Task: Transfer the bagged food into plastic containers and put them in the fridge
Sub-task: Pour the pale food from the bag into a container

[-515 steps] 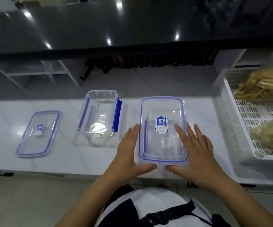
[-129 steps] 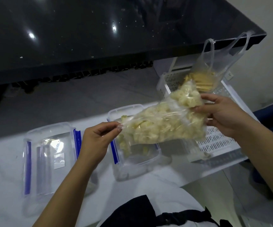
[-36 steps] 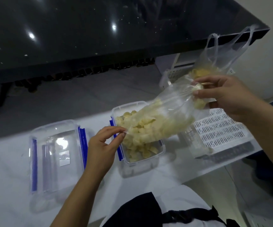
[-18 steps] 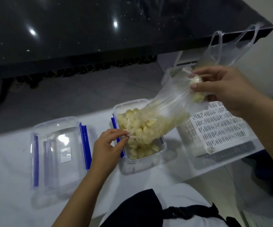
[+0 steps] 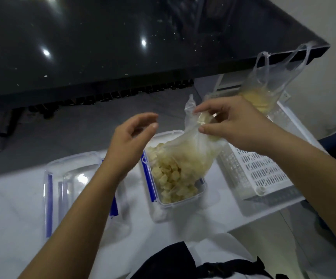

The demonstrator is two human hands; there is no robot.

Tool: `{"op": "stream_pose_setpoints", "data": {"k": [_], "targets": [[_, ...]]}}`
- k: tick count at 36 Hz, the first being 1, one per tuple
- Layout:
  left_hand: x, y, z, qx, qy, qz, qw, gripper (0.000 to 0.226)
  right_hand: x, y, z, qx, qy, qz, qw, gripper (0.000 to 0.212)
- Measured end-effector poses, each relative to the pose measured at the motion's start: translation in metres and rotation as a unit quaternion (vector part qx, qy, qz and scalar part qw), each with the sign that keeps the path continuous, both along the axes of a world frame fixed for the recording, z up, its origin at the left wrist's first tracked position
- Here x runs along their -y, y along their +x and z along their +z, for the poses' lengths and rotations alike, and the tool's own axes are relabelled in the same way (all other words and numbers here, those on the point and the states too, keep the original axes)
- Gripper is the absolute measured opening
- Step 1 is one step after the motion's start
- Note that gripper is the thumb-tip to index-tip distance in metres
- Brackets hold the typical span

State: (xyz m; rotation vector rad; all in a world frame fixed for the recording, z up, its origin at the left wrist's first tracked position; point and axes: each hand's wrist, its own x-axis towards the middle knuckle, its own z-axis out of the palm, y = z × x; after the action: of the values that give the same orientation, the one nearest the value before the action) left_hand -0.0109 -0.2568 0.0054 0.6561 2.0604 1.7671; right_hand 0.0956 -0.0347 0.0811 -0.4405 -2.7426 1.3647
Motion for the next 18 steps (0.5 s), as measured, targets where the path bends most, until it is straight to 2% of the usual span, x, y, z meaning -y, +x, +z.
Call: {"op": "stream_pose_setpoints", "data": {"k": [6,8,10,12,16,18], "targets": [[-0.042,-0.028,0.021,0.065,-0.022,-0.173,0.982,0.049,0.015,0.006,0.000,0.000,0.083,0.018,0.996,0.039],[-0.051,-0.031,0.022,0.088,-0.008,-0.204,0.975,0.042,0.018,0.008,0.001,0.000,0.103,0.015,0.995,0.041],[-0.057,-0.033,0.021,0.092,0.026,-0.202,0.975,0.020,0.020,0.011,0.002,-0.004,0.111,0.008,0.994,0.043],[-0.060,-0.035,0.020,0.079,0.047,-0.177,0.980,0.007,0.021,0.013,0.002,-0.007,0.109,-0.001,0.994,0.044],[-0.060,-0.038,0.019,0.072,0.104,-0.109,0.986,0.007,0.022,0.020,0.000,-0.023,0.106,-0.035,0.993,0.055],[-0.058,-0.041,0.017,0.076,0.114,-0.086,0.987,0.006,0.021,0.027,-0.001,-0.043,0.138,-0.054,0.988,0.063]]}}
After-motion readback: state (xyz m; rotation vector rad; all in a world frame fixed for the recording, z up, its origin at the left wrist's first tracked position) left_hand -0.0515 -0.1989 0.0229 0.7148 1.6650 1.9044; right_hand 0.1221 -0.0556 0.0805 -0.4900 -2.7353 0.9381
